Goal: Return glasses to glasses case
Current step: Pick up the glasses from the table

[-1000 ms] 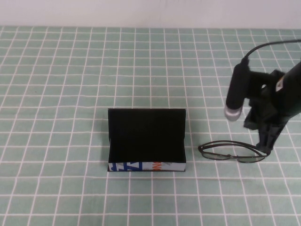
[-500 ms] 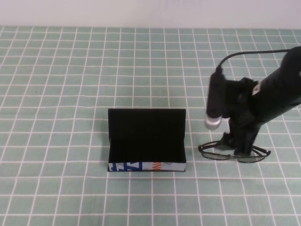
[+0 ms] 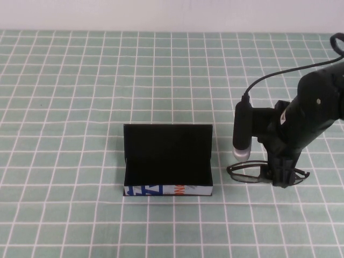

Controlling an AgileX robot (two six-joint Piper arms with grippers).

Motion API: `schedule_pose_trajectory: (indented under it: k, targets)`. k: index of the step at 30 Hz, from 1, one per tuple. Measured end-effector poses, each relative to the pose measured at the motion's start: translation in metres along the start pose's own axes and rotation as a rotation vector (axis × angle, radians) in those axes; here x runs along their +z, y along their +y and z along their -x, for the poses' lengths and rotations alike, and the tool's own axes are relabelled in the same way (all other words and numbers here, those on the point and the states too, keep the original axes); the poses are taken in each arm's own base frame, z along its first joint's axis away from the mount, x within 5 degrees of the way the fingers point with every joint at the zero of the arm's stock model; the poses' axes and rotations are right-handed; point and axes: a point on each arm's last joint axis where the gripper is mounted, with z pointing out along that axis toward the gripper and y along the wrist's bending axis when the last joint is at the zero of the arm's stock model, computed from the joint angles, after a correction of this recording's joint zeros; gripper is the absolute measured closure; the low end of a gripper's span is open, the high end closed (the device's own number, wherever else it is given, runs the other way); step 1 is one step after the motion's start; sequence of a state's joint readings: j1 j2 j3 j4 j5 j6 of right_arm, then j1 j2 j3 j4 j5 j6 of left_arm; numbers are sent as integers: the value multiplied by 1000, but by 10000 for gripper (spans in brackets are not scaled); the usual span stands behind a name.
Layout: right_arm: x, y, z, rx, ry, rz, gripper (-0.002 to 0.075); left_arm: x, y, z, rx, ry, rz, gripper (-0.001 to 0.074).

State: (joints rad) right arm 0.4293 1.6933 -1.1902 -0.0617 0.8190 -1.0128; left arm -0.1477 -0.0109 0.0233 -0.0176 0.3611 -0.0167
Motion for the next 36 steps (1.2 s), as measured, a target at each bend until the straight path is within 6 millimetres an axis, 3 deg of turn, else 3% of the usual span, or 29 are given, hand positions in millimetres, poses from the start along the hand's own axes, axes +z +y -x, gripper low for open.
schedule_pose_trajectory:
  k: [29,33,36]
  targets:
    - [44,-10,-16,62,59,51,104,0,0,0,0,0,0,737]
    - [44,-11,-16,64,57,48,171,0,0,0,0,0,0,737]
    - [46,-11,-16,64,59,51,288,0,0,0,0,0,0,737]
